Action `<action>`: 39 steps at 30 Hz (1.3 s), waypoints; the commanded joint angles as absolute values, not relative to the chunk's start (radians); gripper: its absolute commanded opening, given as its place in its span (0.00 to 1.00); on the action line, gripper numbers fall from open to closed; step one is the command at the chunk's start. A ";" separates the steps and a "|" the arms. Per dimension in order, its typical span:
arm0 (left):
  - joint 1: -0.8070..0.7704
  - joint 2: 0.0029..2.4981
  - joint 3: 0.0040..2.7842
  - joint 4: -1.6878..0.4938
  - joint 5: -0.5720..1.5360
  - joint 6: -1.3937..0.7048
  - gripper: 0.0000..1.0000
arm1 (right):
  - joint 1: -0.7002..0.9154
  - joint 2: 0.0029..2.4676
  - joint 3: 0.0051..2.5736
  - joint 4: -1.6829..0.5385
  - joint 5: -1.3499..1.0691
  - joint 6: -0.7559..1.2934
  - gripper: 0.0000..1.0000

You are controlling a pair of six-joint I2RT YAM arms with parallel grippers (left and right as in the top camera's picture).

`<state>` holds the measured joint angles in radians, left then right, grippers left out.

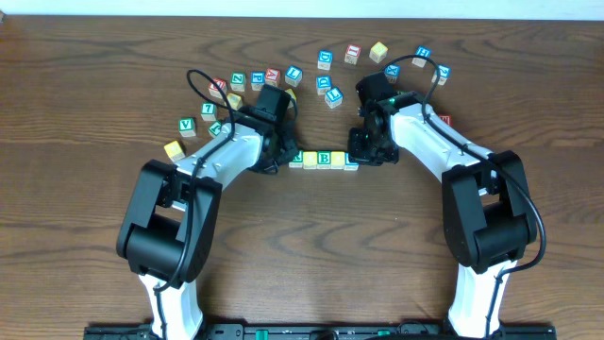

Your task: Spell out ROBOT

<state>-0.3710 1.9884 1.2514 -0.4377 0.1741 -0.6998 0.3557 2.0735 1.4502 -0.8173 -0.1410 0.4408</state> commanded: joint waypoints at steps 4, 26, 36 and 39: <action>-0.314 1.989 1.255 -0.458 0.164 -0.693 0.17 | 0.339 2.076 1.459 -0.814 -0.166 0.429 0.03; -0.289 1.952 1.303 -0.475 0.167 -0.577 0.08 | 0.284 2.035 1.505 -0.790 -0.186 0.361 0.06; -0.255 1.803 1.311 -0.561 0.167 -0.466 0.08 | 0.290 1.956 1.512 -0.864 -0.195 0.312 0.06; -0.253 1.782 1.311 -0.582 0.168 -0.464 0.08 | 0.290 1.957 1.509 -0.877 -0.201 0.313 0.06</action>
